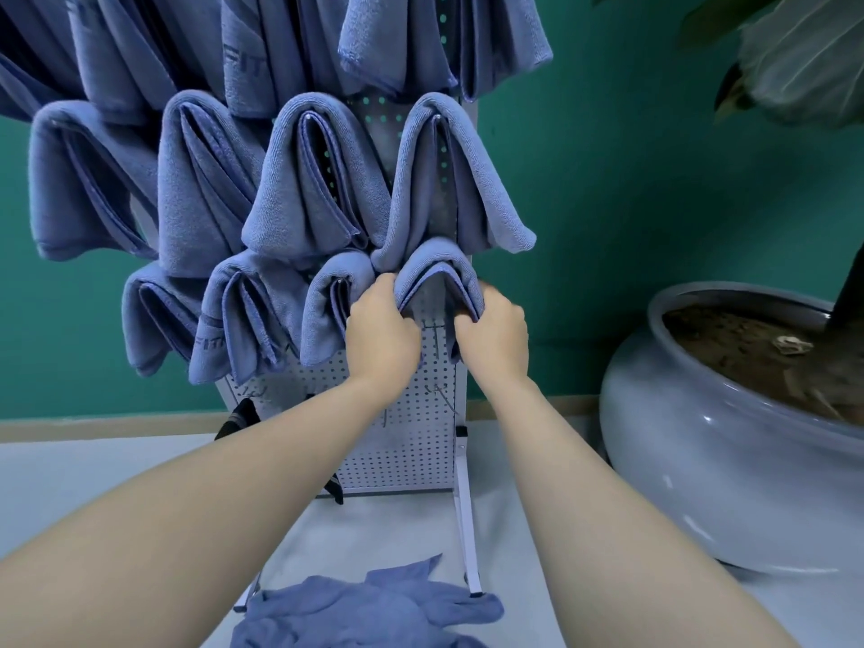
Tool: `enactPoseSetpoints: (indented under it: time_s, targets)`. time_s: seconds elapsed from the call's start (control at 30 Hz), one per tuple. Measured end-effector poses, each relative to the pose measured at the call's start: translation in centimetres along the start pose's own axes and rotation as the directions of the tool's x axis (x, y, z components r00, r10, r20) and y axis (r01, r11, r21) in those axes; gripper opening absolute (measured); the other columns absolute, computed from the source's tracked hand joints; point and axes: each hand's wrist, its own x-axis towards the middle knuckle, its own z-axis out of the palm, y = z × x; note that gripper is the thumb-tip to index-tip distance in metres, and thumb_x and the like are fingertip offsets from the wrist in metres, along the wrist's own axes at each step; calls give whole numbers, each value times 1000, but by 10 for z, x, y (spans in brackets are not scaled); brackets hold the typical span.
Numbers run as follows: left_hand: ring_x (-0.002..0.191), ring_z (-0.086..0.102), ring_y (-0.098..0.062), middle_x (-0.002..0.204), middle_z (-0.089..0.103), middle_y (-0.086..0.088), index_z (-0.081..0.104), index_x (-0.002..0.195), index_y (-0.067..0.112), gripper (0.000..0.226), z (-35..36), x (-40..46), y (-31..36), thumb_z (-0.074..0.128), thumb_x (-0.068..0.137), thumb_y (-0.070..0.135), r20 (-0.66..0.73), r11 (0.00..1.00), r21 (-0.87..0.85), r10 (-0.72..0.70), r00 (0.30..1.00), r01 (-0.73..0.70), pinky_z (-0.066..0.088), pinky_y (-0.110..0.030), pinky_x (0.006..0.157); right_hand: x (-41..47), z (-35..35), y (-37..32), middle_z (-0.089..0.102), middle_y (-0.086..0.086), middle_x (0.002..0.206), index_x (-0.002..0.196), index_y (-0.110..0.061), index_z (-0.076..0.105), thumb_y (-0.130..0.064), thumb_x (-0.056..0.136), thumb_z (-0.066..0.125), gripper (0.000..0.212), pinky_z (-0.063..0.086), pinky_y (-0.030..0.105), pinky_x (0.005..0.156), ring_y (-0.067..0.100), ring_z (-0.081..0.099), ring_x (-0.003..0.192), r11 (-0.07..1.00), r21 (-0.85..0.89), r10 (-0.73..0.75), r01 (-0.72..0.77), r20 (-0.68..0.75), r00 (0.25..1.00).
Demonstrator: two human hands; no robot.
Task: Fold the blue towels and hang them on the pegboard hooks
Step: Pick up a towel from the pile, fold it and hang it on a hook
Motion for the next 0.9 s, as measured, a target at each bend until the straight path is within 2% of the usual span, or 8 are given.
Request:
enactPoseSetpoints:
  time_s: [0.1, 0.3, 0.4, 0.57, 0.63, 0.7, 0.83, 0.9]
  targets:
    - [75, 48, -29, 79, 55, -3, 51, 86, 12, 24, 5, 1, -6, 44, 81, -11, 76, 1000, -1, -11, 997, 11, 39, -35, 64, -2, 2, 4, 55, -4, 69, 69, -34, 42, -4, 84, 48, 33, 39, 32, 61, 27, 50, 67, 1000, -17, 26, -26, 24, 999]
    - [69, 47, -29, 70, 53, -3, 46, 76, 16, 27, 19, 7, -8, 42, 78, -11, 150, 998, -13, -52, 987, 54, 39, -34, 60, 0, 9, 10, 56, 3, 70, 76, -26, 48, -5, 87, 50, 23, 39, 34, 59, 34, 52, 72, 997, -76, 21, -18, 38, 999]
    - [67, 46, -29, 70, 53, -5, 47, 76, 13, 22, 22, 12, -6, 47, 80, -9, 182, 994, 59, -105, 978, 96, 35, -33, 57, 1, 13, 14, 57, 5, 71, 73, -21, 46, -9, 87, 52, 19, 37, 34, 57, 31, 50, 70, 992, -109, 75, -70, 47, 996]
    - [71, 61, -32, 76, 64, -10, 56, 81, 6, 6, 18, 12, -13, 58, 86, 9, 234, 991, 113, -101, 967, 76, 48, -38, 56, -5, 15, 25, 57, 5, 67, 69, -15, 50, -20, 85, 60, 19, 37, 31, 55, 27, 46, 60, 976, -117, 193, -185, 54, 980]
    - [73, 65, -30, 77, 66, -8, 58, 85, 10, 11, 11, 6, -15, 64, 88, 18, 239, 995, 80, -69, 968, 51, 56, -42, 61, -10, 13, 28, 62, 2, 70, 75, -18, 58, -29, 87, 64, 18, 38, 30, 54, 25, 53, 63, 974, -113, 203, -194, 68, 977]
    - [81, 66, -26, 89, 68, -5, 58, 98, 11, 22, 2, -1, -13, 72, 92, 27, 241, 998, 42, -45, 970, 36, 58, -43, 71, -18, 11, 31, 67, -2, 78, 86, -22, 62, -41, 87, 70, 20, 41, 30, 56, 21, 60, 72, 975, -106, 207, -198, 88, 974]
    - [105, 65, -22, 115, 68, -2, 55, 129, 13, 47, -26, -18, -16, 74, 93, 35, 267, 999, -3, 43, 963, -43, 57, -42, 89, -46, 9, 31, 67, -3, 107, 115, -17, 62, -49, 88, 75, 44, 44, 32, 71, 22, 63, 96, 952, -6, 306, -306, 69, 950]
    - [107, 64, -20, 116, 67, 1, 55, 128, 16, 41, -46, -31, -23, 71, 95, 35, 288, 994, -12, 110, 951, -111, 56, -41, 90, -65, 12, 29, 65, 4, 128, 137, -15, 57, -48, 89, 75, 61, 43, 31, 82, 25, 61, 119, 923, 37, 382, -383, 38, 923]
